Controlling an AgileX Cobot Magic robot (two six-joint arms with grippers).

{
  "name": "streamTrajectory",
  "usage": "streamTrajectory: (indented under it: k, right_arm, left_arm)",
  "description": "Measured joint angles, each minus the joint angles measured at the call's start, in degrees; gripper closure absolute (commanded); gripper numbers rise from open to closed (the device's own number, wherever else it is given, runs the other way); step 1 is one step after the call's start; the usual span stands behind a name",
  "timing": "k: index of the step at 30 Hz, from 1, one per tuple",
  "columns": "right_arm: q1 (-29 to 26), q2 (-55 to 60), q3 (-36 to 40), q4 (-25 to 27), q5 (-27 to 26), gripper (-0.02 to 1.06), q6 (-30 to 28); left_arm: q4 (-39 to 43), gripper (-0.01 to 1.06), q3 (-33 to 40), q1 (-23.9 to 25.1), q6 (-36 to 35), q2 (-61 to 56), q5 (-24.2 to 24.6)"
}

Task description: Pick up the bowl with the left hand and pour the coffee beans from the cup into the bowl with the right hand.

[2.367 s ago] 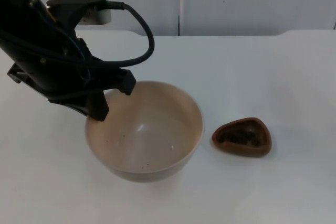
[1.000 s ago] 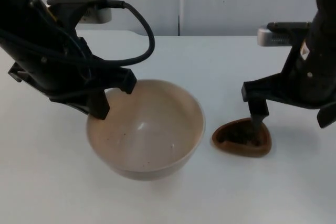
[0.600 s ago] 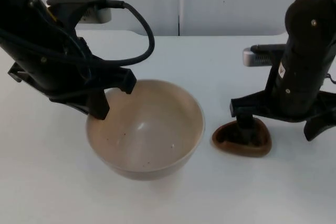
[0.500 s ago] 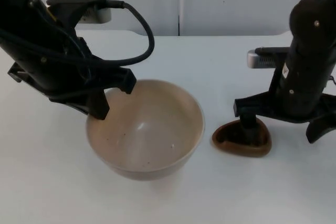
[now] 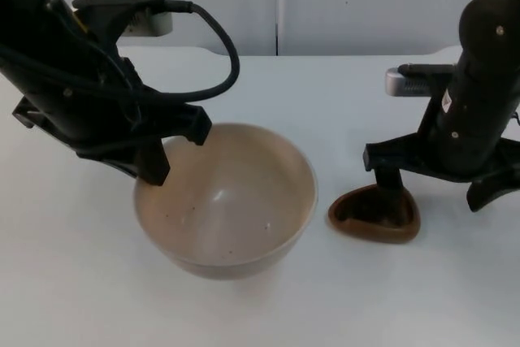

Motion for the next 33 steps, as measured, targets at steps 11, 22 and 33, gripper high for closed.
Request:
streamTrajectory:
  k: [11, 22, 33]
  right_arm:
    - [0.00, 0.00, 0.00, -0.24, -1.12, 0.18, -0.46]
    - [0.00, 1.05, 0.00, -0.24, -1.48, 0.21, -0.80]
    - [0.13, 2.41, -0.09, 0.18, -1.73, 0.31, -1.07]
  left_arm:
    - [0.00, 1.05, 0.00, 0.00, 0.00, 0.00, 0.00]
    - [0.00, 1.05, 0.00, 0.00, 0.00, 0.00, 0.00]
    - [-0.13, 1.05, 0.00, 0.00, 0.00, 0.00, 0.00]
